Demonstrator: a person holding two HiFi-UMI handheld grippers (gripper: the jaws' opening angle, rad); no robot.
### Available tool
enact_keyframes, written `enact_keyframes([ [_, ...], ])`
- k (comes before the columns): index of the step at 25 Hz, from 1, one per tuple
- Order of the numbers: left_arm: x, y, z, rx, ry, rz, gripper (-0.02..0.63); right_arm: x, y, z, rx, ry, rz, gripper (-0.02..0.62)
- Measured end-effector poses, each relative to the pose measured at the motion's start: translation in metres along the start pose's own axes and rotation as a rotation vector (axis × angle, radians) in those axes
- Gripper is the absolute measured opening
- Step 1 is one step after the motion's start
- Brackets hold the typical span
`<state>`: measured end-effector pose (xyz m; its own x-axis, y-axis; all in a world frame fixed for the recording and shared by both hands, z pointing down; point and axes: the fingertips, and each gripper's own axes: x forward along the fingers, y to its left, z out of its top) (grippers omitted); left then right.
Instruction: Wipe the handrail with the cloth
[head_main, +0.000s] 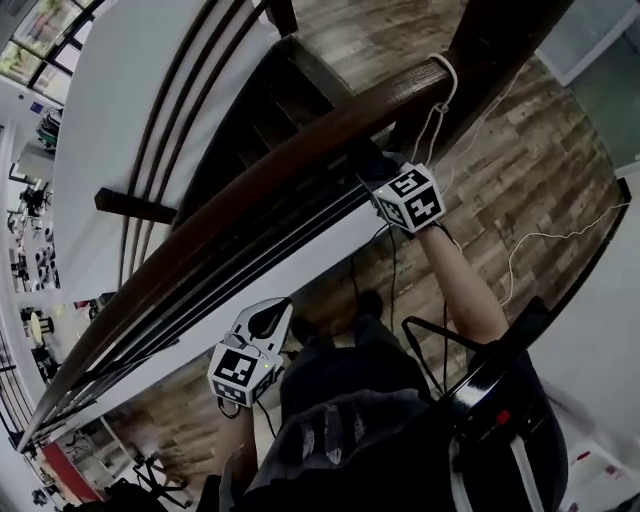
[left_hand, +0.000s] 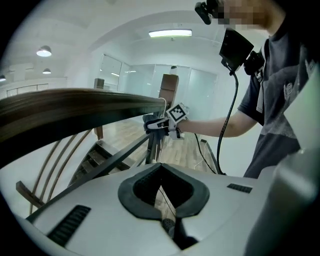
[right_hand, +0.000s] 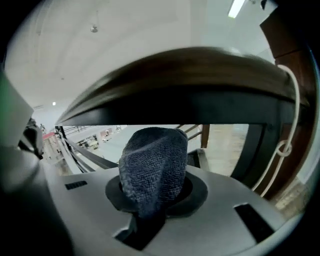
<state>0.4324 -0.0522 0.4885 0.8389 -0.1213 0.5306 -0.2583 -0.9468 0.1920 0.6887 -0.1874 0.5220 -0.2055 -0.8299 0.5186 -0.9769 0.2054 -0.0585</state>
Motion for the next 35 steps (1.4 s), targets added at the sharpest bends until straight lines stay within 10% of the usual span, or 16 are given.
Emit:
enact_keyframes([
  [15,-0.139,0.023,-0.020,0.068,-0.184,-0.118,0.006,-0.072,0.346,0.021,-0.054,0.045,0.407,0.066],
  [27,-0.248,-0.032,-0.051,-0.020,-0.233,0.167,0.006,-0.155,0.444,0.023,-0.135,-0.076,0.785,0.066],
  [35,-0.291,-0.091,-0.081,0.008,-0.175,0.208,0.006,-0.190,0.500,-0.014,-0.296,-0.040,0.835,0.066],
])
